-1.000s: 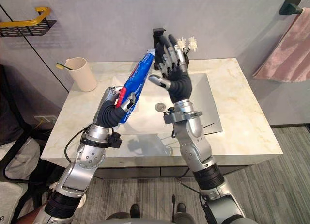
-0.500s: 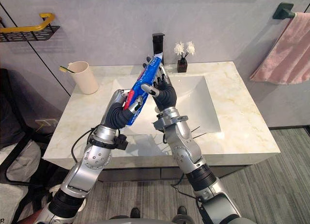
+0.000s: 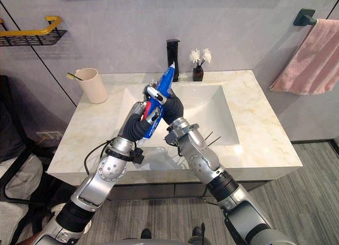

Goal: Organize washtable

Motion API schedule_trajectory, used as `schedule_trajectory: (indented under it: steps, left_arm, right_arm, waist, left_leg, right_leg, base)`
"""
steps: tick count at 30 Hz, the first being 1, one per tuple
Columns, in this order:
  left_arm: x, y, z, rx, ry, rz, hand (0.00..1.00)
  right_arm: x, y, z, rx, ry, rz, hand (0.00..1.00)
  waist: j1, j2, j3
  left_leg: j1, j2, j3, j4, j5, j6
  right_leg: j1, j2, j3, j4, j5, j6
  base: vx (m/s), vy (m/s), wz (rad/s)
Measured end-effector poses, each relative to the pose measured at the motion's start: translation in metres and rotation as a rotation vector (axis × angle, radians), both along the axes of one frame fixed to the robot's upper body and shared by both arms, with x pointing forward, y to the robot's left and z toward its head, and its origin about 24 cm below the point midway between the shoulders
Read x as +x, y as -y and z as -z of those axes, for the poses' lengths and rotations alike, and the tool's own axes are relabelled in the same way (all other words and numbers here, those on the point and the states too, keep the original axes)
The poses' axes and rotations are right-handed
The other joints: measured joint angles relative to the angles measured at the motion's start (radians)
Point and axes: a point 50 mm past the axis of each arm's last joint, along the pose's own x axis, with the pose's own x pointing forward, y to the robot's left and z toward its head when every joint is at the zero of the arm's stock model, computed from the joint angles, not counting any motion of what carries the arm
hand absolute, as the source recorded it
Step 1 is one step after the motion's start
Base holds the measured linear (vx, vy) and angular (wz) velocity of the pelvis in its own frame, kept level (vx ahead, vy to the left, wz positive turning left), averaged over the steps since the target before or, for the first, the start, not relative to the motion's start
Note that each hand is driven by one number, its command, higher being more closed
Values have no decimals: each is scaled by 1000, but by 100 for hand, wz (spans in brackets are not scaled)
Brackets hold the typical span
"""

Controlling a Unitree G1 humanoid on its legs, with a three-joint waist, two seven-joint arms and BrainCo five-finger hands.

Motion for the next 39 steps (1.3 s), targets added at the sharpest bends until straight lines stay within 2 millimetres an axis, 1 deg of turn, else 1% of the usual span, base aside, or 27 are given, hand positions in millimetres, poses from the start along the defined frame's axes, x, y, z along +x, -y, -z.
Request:
schedule_trajectory:
  steps: [5, 6, 10, 12, 13, 15, 16, 17, 18, 19, 20, 22, 23, 24, 25, 26, 27, 28, 29, 30, 31, 32, 33, 35, 36, 38, 39]
  left_arm:
    - [-1, -1, 2, -4, -7, -5, 100]
    - [-1, -2, 2, -6, -8, -7, 0]
    - [-9, -12, 9, -30, -35, -29, 0]
    - [-14, -20, 8, -28, -17, -56, 0]
    - [-17, -29, 6, -39, 3, -100, 0]
    - [-17, -54, 5, -76, 24, -236, 0]
    - [-18, -71, 5, -84, 39, -331, 0]
    - [-24, -101, 4, -98, 74, -496, 0]
    - [-28, -111, 2, -101, 93, -556, 0]
    - [-36, -130, -3, -122, 132, -660, 0]
    - [-40, -137, -5, -132, 153, -704, 0]
    - [-54, -161, -10, -178, 214, -863, 0]
    - [-57, -167, -10, -191, 223, -903, 0]
    - [-65, -181, -6, -234, 227, -999, 0]
    - [-69, -187, -2, -254, 217, -1038, 0]
    - [-75, -199, 12, -286, 169, -1119, 0]
    - [-82, -211, 34, -347, 74, -1198, 0]
    - [-84, -213, 40, -361, 48, -1211, 0]
    - [-91, -218, 62, -405, -52, -1261, 0]
    - [-94, -220, 74, -433, -109, -1282, 0]
    - [-102, -220, 98, -475, -219, -1318, 0]
    - [-112, -220, 121, -518, -331, -1345, 0]
    - [-117, -219, 133, -540, -394, -1356, 0]
    - [-140, -214, 182, -594, -657, -1390, 0]
    - [-146, -212, 193, -595, -719, -1395, 0]
    - [-162, -193, 228, -591, -953, -1357, 0]
    - [-165, -187, 235, -581, -1004, -1332, 0]
  right_arm:
    - [1, 0, -1, -21, 13, 1, 100]
    - [0, -1, -1, -25, 14, -1, 100]
    - [0, -3, -1, -65, 29, -17, 100]
    - [0, 1, -7, -40, 54, 4, 100]
    - [-2, 7, -15, 9, 78, 42, 100]
    - [0, 31, -30, 73, 135, 162, 100]
    - [1, 47, -37, 108, 166, 236, 100]
    - [-1, 72, -47, 150, 221, 359, 100]
    - [-2, 81, -50, 166, 239, 403, 100]
    - [-7, 97, -52, 188, 266, 479, 100]
    - [-10, 104, -52, 197, 274, 514, 100]
    - [-16, 122, -47, 196, 279, 608, 100]
    - [-18, 125, -45, 187, 276, 632, 100]
    - [-19, 130, -40, 165, 262, 664, 100]
    - [-20, 131, -38, 154, 257, 673, 100]
    - [-21, 132, -34, 134, 250, 689, 100]
    - [-22, 133, -33, 100, 255, 714, 100]
    - [-22, 133, -33, 92, 259, 720, 100]
    - [-22, 135, -34, 66, 273, 742, 100]
    - [-23, 137, -34, 51, 279, 762, 100]
    - [-23, 141, -35, 33, 285, 796, 100]
    - [-24, 142, -35, 10, 292, 821, 100]
    - [-24, 142, -35, -4, 296, 831, 100]
    - [-24, 141, -35, -50, 308, 858, 100]
    - [-24, 140, -35, -63, 310, 865, 100]
    - [-22, 138, -34, -127, 319, 897, 100]
    - [-21, 137, -35, -143, 323, 906, 100]
  waist:
    - [-1, 0, 0]
    - [-1, 0, 0]
    - [-2, 1, 0]
    - [-1, 1, -1]
    - [0, 1, 0]
    - [0, 2, 0]
    - [3, 2, 0]
    - [8, 2, 0]
    - [10, 2, 0]
    - [17, 2, -1]
    - [23, 2, -1]
    - [25, 6, -3]
    - [25, 6, -3]
    - [27, 7, -4]
    - [29, 7, -4]
    - [29, 9, -6]
    - [33, 11, -8]
    - [35, 11, -9]
    - [43, 12, -13]
    - [49, 12, -16]
    - [56, 9, -23]
    - [58, 5, -28]
    - [59, 3, -32]
    - [62, -3, -36]
    - [66, -4, -37]
    - [82, -9, -40]
    - [83, -10, -41]
  left_leg:
    - [-2, 0, 16, 0, 0, 0]
    - [-2, 0, 17, 0, 0, 0]
    - [0, 0, 17, 0, 0, 0]
    - [0, 0, 15, 0, 0, 0]
    - [1, 0, 9, 0, 0, 0]
    - [4, -1, -4, 1, 1, 1]
    - [6, -1, -7, 0, 1, 1]
    - [6, -1, -8, -1, 1, 1]
    - [6, -1, -8, -3, 1, 1]
    - [7, -1, -8, -7, 2, -1]
    - [9, -1, -8, -12, 3, -3]
    - [17, -1, -15, -40, 22, -1]
    - [17, -1, -18, -45, 26, -2]
    - [19, 0, -23, -56, 32, -4]
    - [19, 0, -24, -56, 32, -4]
    - [20, -1, -31, -56, 32, -4]
    - [19, -1, -39, -56, 32, -4]
    - [19, -1, -39, -57, 32, -4]
    - [17, -1, -42, -57, 32, -4]
    - [17, -1, -43, -57, 32, -4]
    - [14, -1, -49, -58, 32, -4]
    - [10, -2, -58, -58, 32, -4]
    - [7, -2, -62, -58, 32, -5]
    - [0, -1, -75, -58, 33, -7]
    - [-2, -1, -78, -58, 34, -7]
    - [-8, -2, -91, -57, 38, -8]
    - [-13, -2, -98, -57, 40, -8]
  right_leg:
    - [-10, 0, 18, 0, 6, 1]
    - [-10, 0, 19, 0, 6, 1]
    - [-9, 0, 19, 0, 6, 2]
    - [-7, 0, 17, 0, 6, 2]
    - [-4, 0, 11, 0, 6, 2]
    - [7, -1, -6, 0, 6, 2]
    - [10, -1, -10, 0, 6, 2]
    - [11, -1, -11, -1, 6, 2]
    - [11, -1, -12, -2, 6, 2]
    - [11, -1, -14, -3, 5, 2]
    - [11, -1, -15, -4, 4, 3]
    - [11, -1, -28, -6, 1, 3]
    - [11, -1, -31, -7, 1, 3]
    - [12, 0, -36, -11, 1, 3]
    - [14, 0, -38, -14, 1, 3]
    - [21, 0, -46, -18, 1, 3]
    - [25, 0, -54, -19, 0, 3]
    - [25, 0, -55, -20, 0, 4]
    - [24, -1, -57, -20, -1, 5]
    - [24, -1, -59, -20, -2, 7]
    - [24, -1, -63, -20, -5, 10]
    - [24, -1, -72, -20, -8, 11]
    - [24, -1, -78, -20, -11, 9]
    - [25, -1, -91, -20, -14, 11]
    - [25, -1, -94, -20, -14, 11]
    - [26, -1, -107, -20, -14, 11]
    - [26, -1, -114, -20, -14, 11]
  base:
    - [-39, -8, -9]
    - [-34, -8, -6]
    - [-16, -6, -1]
    - [-13, -8, 4]
    - [-16, -10, 15]
    - [-15, -8, 18]
    - [-35, -11, 10]
    - [-35, -11, 5]
    - [-40, -16, 1]
    - [0, 0, 0]
    - [0, 0, 0]
    - [-26, -27, 9]
    - [-26, -28, 14]
    - [-25, -26, 10]
    - [-26, -30, 13]
    - [-22, -27, 16]
    - [-17, -21, 15]
    - [-18, -17, 11]
    - [-15, -13, 4]
    - [-16, -17, 9]
    - [-10, -19, 15]
    - [-9, -20, 19]
    - [-7, -21, 22]
    - [-9, -19, 17]
    - [-2, -14, 11]
    - [-6, -13, 16]
    - [-22, -16, 35]
